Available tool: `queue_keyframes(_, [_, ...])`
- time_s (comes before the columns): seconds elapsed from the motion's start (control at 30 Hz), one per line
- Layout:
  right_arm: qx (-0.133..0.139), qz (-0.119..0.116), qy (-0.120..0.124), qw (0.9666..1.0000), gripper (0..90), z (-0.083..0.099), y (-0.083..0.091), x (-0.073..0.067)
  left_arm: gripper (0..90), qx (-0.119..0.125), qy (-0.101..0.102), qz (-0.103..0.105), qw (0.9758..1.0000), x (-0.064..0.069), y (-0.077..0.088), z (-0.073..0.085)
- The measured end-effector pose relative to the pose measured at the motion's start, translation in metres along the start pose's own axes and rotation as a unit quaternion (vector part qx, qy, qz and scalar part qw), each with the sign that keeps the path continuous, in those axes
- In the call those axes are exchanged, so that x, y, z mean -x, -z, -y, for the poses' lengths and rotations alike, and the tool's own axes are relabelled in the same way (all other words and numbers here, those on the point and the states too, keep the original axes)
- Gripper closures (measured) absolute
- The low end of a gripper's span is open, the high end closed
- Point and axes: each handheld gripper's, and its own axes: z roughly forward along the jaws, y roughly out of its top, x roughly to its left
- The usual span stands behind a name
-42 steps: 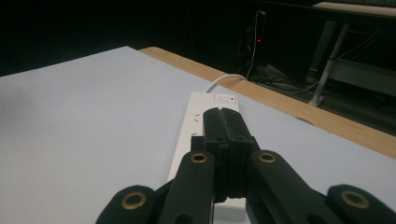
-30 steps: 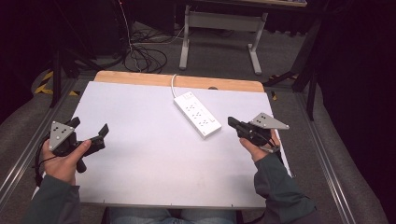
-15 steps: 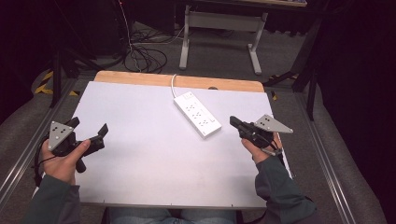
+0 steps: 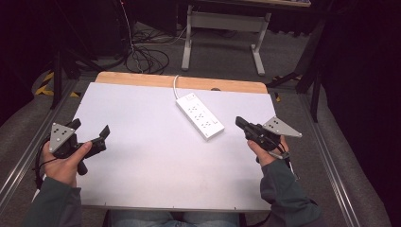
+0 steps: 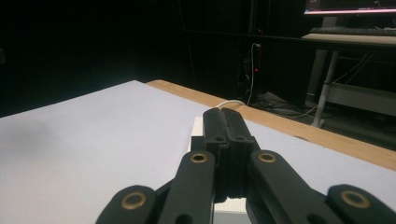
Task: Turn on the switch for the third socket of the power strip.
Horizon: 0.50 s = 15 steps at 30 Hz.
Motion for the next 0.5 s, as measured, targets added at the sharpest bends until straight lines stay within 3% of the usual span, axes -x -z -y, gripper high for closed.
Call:
queue_keyframes(0.23, [0.013, -0.004, 0.000, 0.9999, 89.2, -0.0004, 0.0005, 0.0001, 3.0, 0.001, -0.001, 0.001, 1.0000, 0.0002, 0.0001, -0.0001])
queue_keyframes(0.5, [0.013, 0.002, -0.007, 0.9999, 77.0, 0.0001, -0.0001, 0.0003, 3.0, 0.002, 0.000, 0.000, 1.0000, 0.0004, 0.0002, -0.0001])
